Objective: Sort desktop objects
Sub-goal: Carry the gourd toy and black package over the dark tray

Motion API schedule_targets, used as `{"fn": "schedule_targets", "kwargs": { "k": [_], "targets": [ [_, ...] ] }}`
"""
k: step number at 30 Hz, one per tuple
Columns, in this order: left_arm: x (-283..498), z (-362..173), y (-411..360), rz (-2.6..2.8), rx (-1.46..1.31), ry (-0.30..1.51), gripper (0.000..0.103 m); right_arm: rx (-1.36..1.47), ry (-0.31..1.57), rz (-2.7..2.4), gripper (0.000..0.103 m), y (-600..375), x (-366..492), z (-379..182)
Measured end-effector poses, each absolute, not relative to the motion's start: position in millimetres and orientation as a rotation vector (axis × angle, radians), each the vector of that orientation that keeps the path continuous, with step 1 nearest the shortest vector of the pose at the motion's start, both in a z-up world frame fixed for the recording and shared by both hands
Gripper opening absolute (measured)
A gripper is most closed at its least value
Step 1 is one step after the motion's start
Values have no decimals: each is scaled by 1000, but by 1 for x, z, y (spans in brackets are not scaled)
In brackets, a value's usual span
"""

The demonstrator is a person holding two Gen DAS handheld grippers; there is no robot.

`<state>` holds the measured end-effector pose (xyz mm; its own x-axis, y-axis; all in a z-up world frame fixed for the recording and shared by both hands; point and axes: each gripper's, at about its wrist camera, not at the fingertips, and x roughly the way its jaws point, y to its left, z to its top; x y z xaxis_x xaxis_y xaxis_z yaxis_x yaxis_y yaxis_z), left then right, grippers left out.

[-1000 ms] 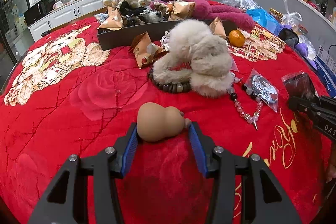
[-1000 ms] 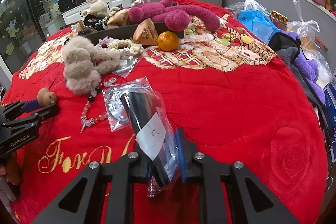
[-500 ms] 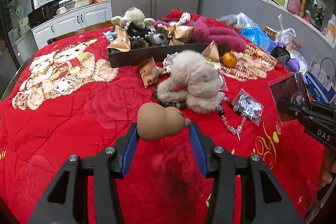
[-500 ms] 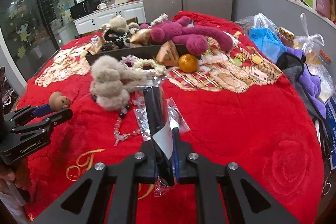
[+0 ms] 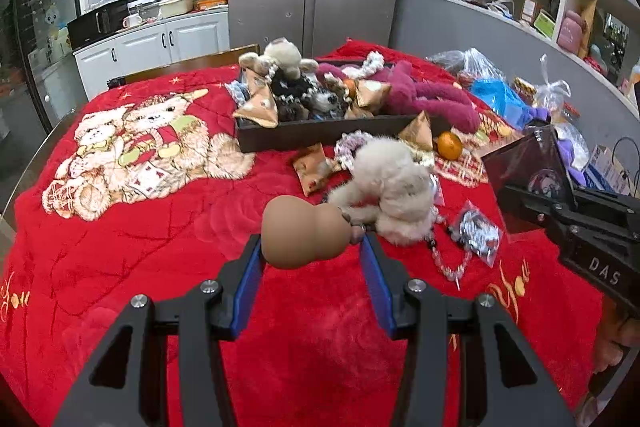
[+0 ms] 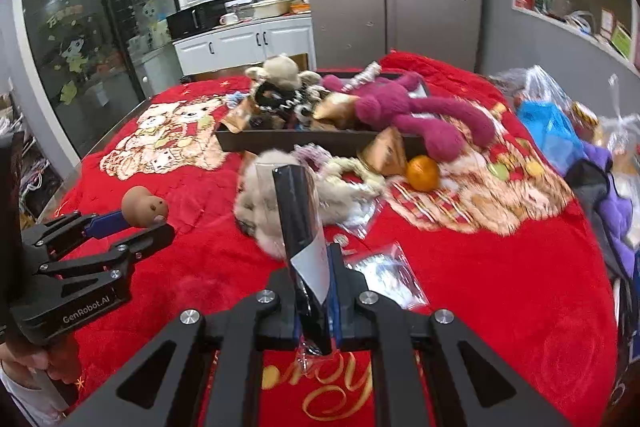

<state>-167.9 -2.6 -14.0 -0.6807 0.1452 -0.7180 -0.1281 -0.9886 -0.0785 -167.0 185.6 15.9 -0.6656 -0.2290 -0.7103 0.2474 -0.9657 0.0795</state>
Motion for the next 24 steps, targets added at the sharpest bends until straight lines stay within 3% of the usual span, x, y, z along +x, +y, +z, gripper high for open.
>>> {"fn": "schedule_targets", "kwargs": {
  "k": [24],
  "targets": [
    [-257,41,13,2766,-1127,17,49,1061,151,-2611,10,148,-239,72]
  ]
}}
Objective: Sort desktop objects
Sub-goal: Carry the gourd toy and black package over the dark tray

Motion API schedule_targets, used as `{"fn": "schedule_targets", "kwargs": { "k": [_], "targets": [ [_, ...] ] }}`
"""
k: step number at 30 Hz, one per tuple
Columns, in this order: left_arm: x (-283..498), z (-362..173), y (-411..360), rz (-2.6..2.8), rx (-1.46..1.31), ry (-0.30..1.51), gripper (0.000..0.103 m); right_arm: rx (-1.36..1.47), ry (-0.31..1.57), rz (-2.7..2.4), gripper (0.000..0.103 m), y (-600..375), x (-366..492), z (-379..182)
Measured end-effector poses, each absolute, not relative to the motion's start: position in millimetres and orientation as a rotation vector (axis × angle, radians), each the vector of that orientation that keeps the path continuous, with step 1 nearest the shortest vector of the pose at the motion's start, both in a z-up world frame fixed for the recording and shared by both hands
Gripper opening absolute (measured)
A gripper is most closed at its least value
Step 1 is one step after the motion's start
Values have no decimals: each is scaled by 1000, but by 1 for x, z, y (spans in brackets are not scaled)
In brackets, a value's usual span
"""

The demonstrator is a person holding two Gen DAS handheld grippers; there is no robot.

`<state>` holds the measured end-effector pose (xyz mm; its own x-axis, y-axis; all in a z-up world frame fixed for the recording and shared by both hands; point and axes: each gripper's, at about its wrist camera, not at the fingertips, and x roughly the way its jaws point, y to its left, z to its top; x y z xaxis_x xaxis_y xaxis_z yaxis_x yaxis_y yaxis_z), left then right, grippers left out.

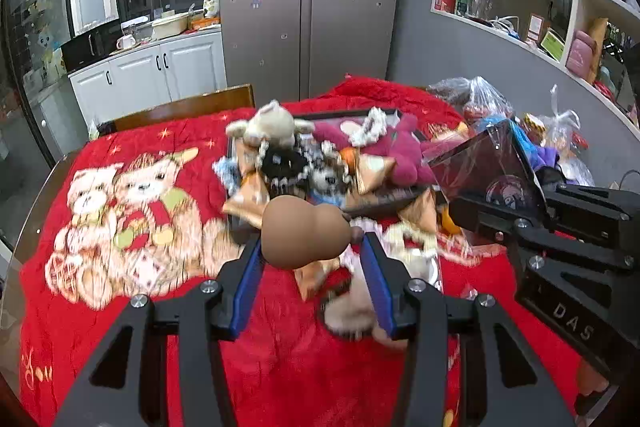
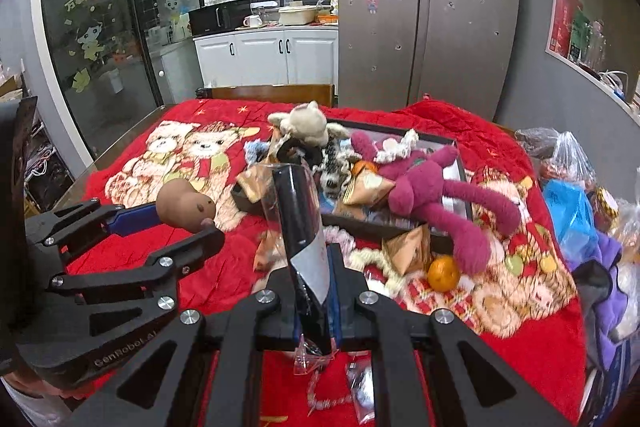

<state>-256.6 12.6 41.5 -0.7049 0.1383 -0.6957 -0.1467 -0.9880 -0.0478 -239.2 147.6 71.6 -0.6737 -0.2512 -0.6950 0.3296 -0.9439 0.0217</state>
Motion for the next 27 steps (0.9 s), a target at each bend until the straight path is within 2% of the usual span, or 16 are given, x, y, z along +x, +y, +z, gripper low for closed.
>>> {"fn": "schedule_targets", "kwargs": {
  "k": [11,21,27],
  "targets": [
    [-348,53,16,2787,-1091,28,49,1047,213,-2635,10,143,-316,88],
    [-428,14,11,2769,-1182,-23,49,1122,171,-2627,10,149,-395,64],
    [-447,-11,10,2729,-1228,-34,49,1195,126,-2598,10,148,-425,38]
  ]
}}
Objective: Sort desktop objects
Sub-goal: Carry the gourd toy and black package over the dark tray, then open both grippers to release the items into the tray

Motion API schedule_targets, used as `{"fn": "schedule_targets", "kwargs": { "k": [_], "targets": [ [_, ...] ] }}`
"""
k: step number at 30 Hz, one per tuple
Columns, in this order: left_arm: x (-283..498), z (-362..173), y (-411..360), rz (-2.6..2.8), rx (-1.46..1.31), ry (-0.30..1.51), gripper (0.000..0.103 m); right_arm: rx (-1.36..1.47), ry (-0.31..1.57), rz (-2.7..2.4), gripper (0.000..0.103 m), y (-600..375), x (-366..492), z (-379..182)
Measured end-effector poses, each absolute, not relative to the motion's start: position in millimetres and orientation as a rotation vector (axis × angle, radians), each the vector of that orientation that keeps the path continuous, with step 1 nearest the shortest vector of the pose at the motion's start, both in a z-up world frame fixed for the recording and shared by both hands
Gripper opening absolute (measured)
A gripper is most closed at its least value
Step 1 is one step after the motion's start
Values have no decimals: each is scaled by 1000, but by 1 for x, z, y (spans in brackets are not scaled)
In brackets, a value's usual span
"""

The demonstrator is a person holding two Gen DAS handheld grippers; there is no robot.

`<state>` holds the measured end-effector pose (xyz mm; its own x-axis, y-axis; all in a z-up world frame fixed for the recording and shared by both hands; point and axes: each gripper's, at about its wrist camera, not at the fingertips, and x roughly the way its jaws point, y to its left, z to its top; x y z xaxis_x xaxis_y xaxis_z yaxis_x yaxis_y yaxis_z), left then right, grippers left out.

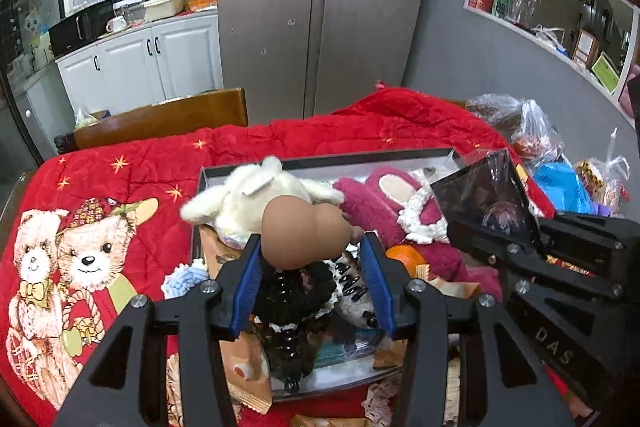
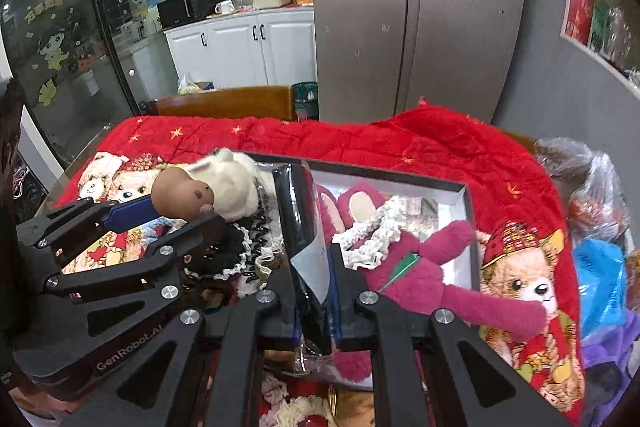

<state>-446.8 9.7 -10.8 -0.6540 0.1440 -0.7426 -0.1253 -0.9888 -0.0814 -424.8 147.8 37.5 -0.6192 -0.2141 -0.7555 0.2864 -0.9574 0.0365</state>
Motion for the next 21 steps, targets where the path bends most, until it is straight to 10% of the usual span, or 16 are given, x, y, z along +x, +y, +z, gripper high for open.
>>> {"fn": "schedule_targets", "kwargs": {
  "k": [17,21],
  "targets": [
    [-450,-22,11,2732,-1258,27,50,1223,137,-2592,10,148,-432,25],
    [-447,-15,11,2782,-1239,75,64,1215,249,-2636,38,141,-428,27]
  ]
}}
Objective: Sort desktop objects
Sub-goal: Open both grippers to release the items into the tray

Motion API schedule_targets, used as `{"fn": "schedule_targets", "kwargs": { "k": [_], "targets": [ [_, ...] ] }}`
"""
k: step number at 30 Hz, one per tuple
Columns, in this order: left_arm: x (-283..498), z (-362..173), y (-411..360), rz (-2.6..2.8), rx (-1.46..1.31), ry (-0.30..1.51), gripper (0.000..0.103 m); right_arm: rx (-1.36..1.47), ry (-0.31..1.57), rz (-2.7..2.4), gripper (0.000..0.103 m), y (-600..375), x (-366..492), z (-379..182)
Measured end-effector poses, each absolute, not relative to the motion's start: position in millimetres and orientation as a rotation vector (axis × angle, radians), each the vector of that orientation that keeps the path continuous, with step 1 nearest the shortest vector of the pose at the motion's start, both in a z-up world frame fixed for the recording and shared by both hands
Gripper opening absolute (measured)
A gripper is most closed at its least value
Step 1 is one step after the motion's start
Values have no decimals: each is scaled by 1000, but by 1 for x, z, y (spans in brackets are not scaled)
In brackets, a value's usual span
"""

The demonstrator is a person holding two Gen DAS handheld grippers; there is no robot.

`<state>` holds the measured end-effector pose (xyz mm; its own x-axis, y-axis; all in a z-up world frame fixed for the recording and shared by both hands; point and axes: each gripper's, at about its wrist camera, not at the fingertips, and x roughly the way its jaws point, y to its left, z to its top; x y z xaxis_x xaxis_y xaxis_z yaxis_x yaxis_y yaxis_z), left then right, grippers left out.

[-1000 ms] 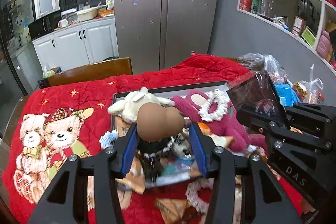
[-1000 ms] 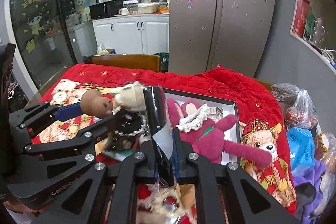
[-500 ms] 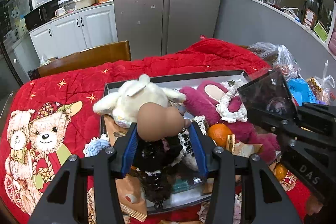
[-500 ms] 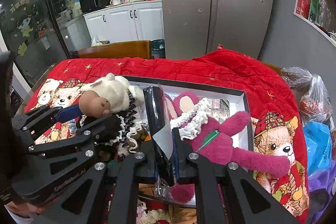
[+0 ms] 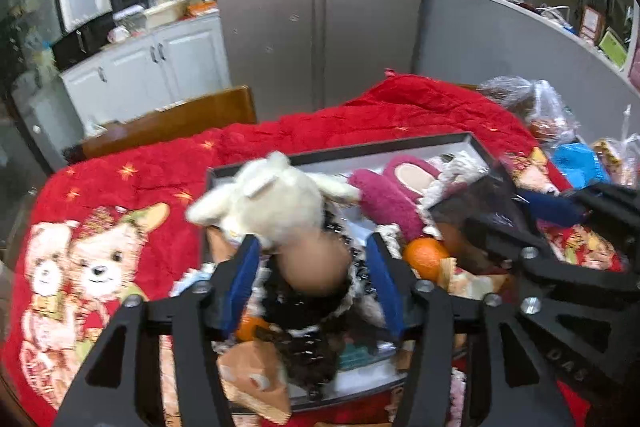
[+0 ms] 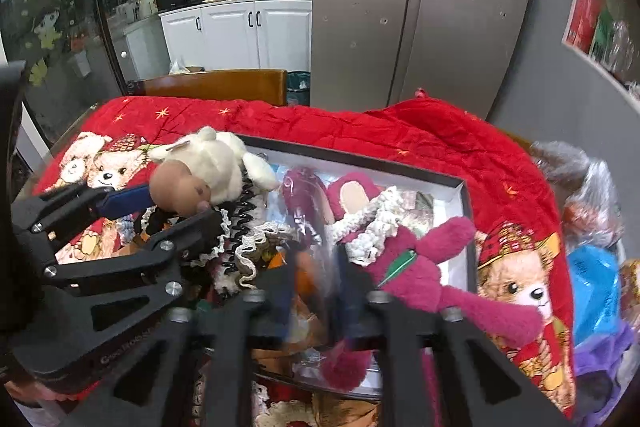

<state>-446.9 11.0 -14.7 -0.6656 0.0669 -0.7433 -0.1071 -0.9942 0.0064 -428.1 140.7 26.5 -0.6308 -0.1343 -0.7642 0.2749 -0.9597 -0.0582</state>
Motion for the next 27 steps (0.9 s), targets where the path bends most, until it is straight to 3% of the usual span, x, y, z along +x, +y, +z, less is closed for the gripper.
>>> {"fn": "schedule_targets", "kwargs": {
  "k": [3,6,21,24,27],
  "targets": [
    [-446,-10,4,2780,-1227,33,73,1189,274,-2692,50,144,-425,33],
    [-446,-8,1,2779,-1220,18,75,1181,233,-2692,58,151,-424,39],
    [-440,-2,1,2760,-1209,30,82,1167,246,-2699,59,153,-419,45],
    [-432,10,-1,2772,-1181,38,83,1153,273,-2705,70,155,-413,50],
    [-418,27,-7,2772,-1149,-12,91,1121,309,-2729,70,159,-402,61]
  ]
}}
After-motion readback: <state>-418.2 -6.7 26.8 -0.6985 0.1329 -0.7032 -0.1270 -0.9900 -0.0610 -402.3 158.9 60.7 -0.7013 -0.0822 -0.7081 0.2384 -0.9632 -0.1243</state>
